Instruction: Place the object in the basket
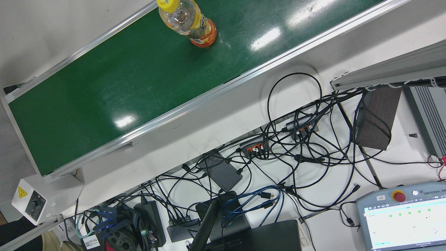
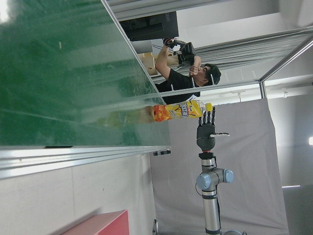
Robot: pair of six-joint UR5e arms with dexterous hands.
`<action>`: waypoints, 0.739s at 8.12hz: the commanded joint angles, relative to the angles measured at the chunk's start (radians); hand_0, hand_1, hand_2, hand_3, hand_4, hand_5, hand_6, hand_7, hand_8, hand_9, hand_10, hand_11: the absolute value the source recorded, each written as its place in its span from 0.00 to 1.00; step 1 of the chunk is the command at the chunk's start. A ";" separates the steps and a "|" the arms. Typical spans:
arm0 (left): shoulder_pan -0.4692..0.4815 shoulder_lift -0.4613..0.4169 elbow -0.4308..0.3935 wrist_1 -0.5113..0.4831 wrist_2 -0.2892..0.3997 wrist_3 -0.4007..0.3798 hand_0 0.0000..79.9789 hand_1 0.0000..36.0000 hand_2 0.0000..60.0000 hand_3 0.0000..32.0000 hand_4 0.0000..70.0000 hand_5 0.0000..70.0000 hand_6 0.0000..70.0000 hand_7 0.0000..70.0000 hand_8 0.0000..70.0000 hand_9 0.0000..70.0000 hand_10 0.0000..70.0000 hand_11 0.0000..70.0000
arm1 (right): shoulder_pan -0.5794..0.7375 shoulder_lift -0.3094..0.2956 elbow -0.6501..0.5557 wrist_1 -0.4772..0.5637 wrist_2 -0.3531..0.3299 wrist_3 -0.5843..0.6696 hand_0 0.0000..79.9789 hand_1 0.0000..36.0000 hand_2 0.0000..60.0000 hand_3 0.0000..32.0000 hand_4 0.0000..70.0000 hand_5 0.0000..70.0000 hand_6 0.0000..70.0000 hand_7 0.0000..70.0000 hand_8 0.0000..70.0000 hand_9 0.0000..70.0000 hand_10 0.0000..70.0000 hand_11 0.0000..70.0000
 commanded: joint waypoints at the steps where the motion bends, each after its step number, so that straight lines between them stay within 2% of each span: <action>1: 0.001 0.000 -0.001 0.000 0.000 0.000 0.75 0.25 0.00 0.00 0.01 0.25 0.00 0.01 0.00 0.00 0.08 0.14 | -0.001 0.000 0.000 -0.001 0.000 0.000 0.00 0.00 0.00 0.00 0.00 0.00 0.00 0.00 0.00 0.00 0.00 0.00; 6: 0.001 0.000 -0.001 0.000 0.000 0.000 0.75 0.26 0.00 0.00 0.01 0.24 0.00 0.01 0.00 0.00 0.08 0.14 | -0.001 0.000 0.000 -0.001 0.000 0.000 0.00 0.00 0.00 0.00 0.00 0.00 0.00 0.00 0.00 0.00 0.00 0.00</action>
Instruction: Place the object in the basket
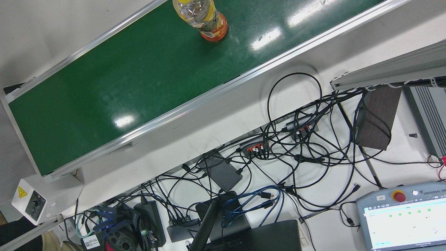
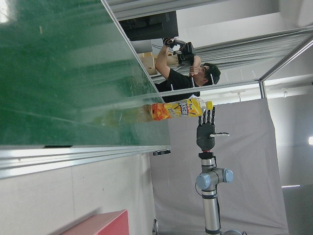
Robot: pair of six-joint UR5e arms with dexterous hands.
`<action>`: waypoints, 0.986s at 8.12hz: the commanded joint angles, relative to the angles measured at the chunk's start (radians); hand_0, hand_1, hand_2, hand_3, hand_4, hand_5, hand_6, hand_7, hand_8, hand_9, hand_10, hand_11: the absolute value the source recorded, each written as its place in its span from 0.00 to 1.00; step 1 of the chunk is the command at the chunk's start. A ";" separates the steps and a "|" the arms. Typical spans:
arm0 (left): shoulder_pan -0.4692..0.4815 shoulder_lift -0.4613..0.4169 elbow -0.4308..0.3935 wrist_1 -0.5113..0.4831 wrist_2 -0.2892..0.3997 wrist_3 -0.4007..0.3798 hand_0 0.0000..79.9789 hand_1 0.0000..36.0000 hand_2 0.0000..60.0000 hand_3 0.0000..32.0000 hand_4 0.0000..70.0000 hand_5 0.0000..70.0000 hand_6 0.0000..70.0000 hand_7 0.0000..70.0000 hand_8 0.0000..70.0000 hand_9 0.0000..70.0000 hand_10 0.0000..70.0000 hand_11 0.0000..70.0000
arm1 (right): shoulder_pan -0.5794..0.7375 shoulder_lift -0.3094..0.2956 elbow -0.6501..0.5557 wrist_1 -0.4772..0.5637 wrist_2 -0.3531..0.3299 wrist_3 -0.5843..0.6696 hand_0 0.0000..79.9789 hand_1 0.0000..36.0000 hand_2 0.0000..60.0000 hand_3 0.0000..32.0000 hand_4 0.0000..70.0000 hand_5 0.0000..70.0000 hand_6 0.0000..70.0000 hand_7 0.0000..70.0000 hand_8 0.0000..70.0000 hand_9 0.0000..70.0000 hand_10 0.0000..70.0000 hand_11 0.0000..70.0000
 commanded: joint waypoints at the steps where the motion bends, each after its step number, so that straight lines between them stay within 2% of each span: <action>1: 0.000 0.000 0.000 0.000 0.001 0.000 0.75 0.26 0.00 0.00 0.01 0.24 0.00 0.01 0.00 0.00 0.08 0.14 | 0.000 0.000 0.000 0.000 0.000 0.000 0.00 0.00 0.00 0.00 0.00 0.00 0.00 0.00 0.00 0.00 0.00 0.00; 8: 0.000 0.000 0.000 0.000 0.001 0.000 0.76 0.27 0.00 0.00 0.01 0.24 0.00 0.01 0.00 0.00 0.08 0.14 | 0.000 0.000 0.000 0.000 0.000 0.000 0.00 0.00 0.00 0.00 0.00 0.00 0.00 0.00 0.00 0.00 0.00 0.00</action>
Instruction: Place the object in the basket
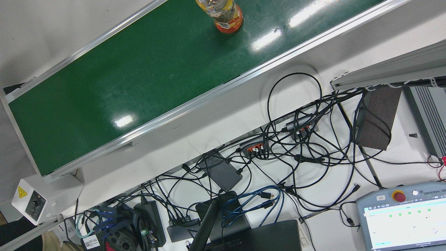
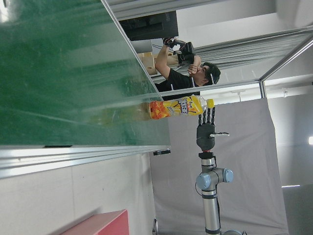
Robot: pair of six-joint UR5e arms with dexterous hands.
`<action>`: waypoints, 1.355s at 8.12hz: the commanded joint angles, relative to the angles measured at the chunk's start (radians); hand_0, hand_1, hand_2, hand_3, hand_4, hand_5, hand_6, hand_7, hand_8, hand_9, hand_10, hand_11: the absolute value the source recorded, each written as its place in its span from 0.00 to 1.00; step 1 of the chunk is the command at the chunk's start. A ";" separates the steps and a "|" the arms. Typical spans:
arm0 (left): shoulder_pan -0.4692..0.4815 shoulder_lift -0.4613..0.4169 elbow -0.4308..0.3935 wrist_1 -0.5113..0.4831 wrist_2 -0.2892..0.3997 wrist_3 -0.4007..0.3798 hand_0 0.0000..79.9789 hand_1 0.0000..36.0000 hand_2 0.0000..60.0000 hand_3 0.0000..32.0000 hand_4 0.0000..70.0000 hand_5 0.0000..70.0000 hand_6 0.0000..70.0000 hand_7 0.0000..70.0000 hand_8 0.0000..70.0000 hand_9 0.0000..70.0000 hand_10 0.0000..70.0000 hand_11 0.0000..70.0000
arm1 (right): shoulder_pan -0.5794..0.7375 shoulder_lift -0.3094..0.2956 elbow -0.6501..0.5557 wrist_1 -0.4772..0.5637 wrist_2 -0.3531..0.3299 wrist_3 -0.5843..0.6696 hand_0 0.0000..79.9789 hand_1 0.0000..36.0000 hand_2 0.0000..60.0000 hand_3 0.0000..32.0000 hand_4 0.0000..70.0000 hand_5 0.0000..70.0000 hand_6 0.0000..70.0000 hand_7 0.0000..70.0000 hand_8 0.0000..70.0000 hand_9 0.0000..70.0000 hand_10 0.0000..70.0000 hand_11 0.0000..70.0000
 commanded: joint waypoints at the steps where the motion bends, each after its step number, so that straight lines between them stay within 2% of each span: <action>1: 0.000 0.000 -0.002 0.000 0.000 0.000 0.75 0.27 0.00 0.00 0.01 0.24 0.00 0.01 0.00 0.00 0.06 0.12 | -0.001 0.000 0.000 0.000 0.000 0.000 0.00 0.00 0.00 0.00 0.00 0.00 0.00 0.00 0.00 0.00 0.00 0.00; 8: 0.000 0.000 -0.006 0.003 -0.003 0.000 0.76 0.27 0.00 0.00 0.01 0.23 0.00 0.00 0.00 0.00 0.07 0.13 | -0.001 0.000 0.000 0.002 0.000 0.000 0.00 0.00 0.00 0.00 0.00 0.00 0.00 0.00 0.00 0.00 0.00 0.00; 9: 0.002 0.000 -0.006 0.003 -0.011 0.000 0.77 0.28 0.00 0.00 0.00 0.22 0.00 0.00 0.00 0.00 0.09 0.16 | -0.001 0.000 0.000 0.000 0.000 0.000 0.00 0.00 0.00 0.00 0.00 0.00 0.00 0.00 0.00 0.00 0.00 0.00; 11: 0.056 0.000 -0.005 0.003 -0.038 0.000 0.77 0.28 0.00 0.00 0.00 0.17 0.00 0.00 0.00 0.00 0.08 0.15 | -0.001 0.000 0.000 0.000 0.000 0.000 0.00 0.00 0.00 0.00 0.00 0.00 0.00 0.00 0.00 0.00 0.00 0.00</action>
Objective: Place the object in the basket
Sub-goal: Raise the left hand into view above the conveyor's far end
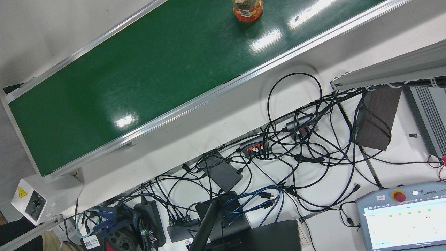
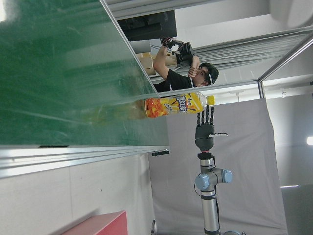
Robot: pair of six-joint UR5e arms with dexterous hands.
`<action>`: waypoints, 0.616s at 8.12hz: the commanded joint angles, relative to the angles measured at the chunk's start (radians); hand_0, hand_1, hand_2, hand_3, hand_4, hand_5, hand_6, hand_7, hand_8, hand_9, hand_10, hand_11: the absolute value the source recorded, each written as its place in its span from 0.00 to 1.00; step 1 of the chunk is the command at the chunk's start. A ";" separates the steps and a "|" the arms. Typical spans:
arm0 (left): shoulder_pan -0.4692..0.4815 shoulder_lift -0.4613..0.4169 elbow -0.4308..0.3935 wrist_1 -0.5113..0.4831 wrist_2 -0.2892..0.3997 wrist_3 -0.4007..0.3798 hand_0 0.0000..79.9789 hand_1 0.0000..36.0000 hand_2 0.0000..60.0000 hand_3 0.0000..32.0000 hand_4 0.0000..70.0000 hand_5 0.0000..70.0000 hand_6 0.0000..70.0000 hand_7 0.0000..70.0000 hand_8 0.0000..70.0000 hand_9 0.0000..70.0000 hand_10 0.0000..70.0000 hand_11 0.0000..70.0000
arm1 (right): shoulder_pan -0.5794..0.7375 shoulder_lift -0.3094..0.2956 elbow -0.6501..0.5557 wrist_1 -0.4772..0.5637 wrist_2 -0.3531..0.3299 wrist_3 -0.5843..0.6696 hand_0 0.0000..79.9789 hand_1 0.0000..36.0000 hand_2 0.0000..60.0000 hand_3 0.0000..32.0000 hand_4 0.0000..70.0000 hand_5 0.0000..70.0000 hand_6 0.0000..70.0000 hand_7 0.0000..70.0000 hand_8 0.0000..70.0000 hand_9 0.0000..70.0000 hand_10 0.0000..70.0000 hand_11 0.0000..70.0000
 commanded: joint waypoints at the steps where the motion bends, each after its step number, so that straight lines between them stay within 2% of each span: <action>1: 0.054 0.000 0.000 0.000 -0.025 0.000 0.76 0.28 0.00 0.00 0.00 0.14 0.00 0.00 0.00 0.00 0.06 0.12 | 0.000 0.000 0.000 0.000 0.000 0.000 0.00 0.00 0.00 0.00 0.00 0.00 0.00 0.00 0.00 0.00 0.00 0.00; 2: 0.054 0.000 -0.002 0.000 -0.025 0.000 0.78 0.30 0.00 0.00 0.00 0.13 0.00 0.00 0.00 0.00 0.05 0.11 | 0.002 0.000 0.000 0.000 0.000 0.000 0.00 0.00 0.00 0.00 0.00 0.00 0.00 0.00 0.00 0.00 0.00 0.00; 5: 0.054 0.000 -0.002 0.011 -0.025 0.002 0.77 0.28 0.00 0.00 0.00 0.16 0.00 0.00 0.00 0.00 0.05 0.10 | 0.000 0.000 0.000 0.000 0.000 0.000 0.00 0.00 0.00 0.00 0.00 0.00 0.00 0.00 0.00 0.00 0.00 0.00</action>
